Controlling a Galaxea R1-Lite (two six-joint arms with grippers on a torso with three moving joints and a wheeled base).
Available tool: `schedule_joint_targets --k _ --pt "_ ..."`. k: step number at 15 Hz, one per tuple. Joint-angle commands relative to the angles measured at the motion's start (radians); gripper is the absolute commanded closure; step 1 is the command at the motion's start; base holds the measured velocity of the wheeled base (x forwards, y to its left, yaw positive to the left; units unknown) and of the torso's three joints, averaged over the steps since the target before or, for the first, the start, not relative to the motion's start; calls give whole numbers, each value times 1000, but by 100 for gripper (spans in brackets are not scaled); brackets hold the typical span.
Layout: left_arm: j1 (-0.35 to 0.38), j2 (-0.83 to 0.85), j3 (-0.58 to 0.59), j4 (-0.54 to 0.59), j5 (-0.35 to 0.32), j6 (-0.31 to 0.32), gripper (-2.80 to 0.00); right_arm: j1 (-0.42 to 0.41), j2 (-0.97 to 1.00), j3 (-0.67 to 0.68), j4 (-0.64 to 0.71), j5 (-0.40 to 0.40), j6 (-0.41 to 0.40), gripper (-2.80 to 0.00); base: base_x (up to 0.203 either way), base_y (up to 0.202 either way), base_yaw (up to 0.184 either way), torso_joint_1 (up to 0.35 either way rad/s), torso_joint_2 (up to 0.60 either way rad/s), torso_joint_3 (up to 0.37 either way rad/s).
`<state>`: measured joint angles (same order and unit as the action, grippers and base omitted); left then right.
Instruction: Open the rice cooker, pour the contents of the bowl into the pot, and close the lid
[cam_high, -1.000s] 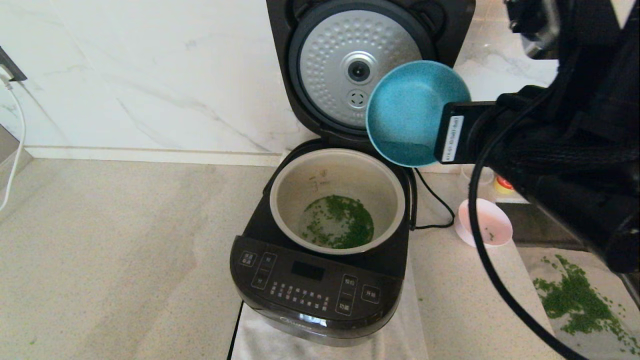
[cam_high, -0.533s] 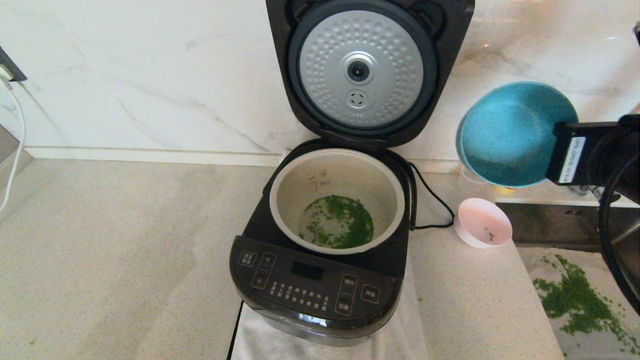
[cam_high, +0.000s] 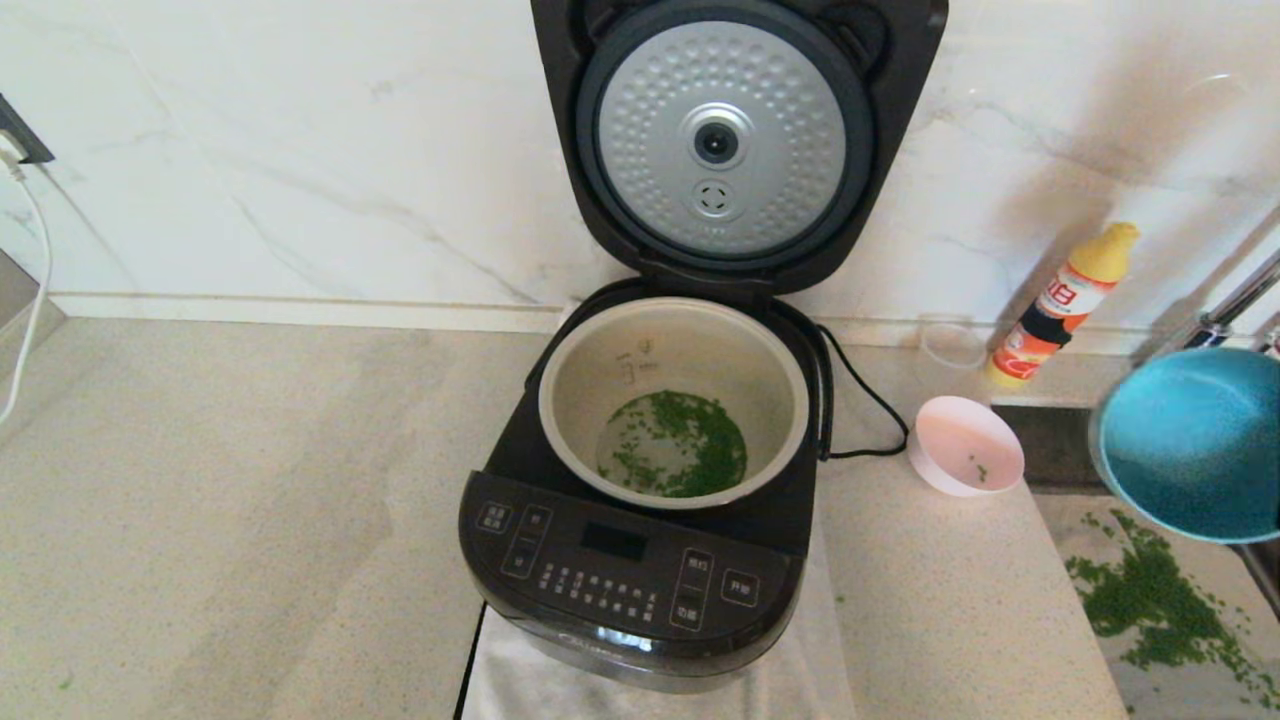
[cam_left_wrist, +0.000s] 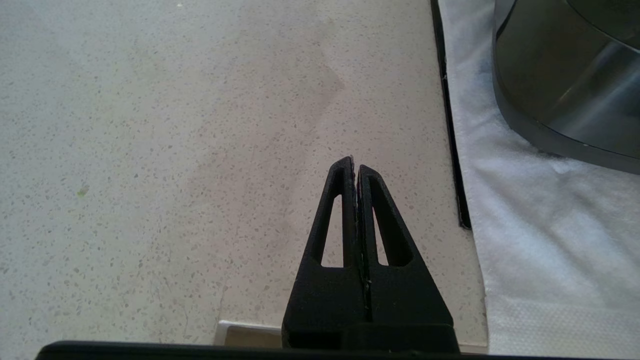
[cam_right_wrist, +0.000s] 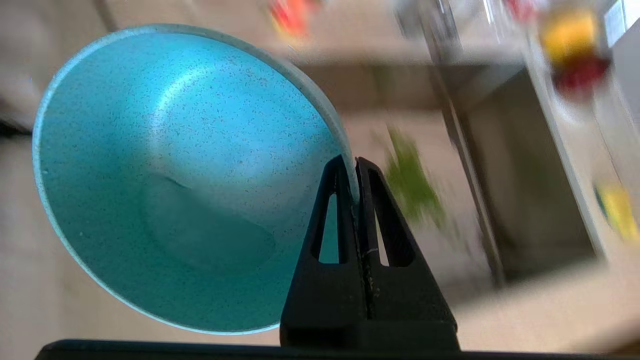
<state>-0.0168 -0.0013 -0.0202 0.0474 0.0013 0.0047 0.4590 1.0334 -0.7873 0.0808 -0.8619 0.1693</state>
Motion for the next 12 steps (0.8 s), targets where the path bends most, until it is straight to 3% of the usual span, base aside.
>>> schedule_joint_targets --k 1,3,6,10,12 --pt "0 1 0 0 0 0 0 -94 -94 13 196 46 92 0 0 0 0 0 0 0" --pt "0 1 0 0 0 0 0 -192 -146 22 351 153 151 0 0 0 0 0 0 0" --pt "0 1 0 0 0 0 0 -297 -183 118 465 336 235 0 0 0 0 0 0 0" --pt "0 1 -1 0 0 0 0 -315 -148 243 461 595 265 0 0 0 0 0 0 0" --pt "0 1 0 0 0 0 0 -316 -93 304 395 722 258 0 0 0 0 0 0 0"
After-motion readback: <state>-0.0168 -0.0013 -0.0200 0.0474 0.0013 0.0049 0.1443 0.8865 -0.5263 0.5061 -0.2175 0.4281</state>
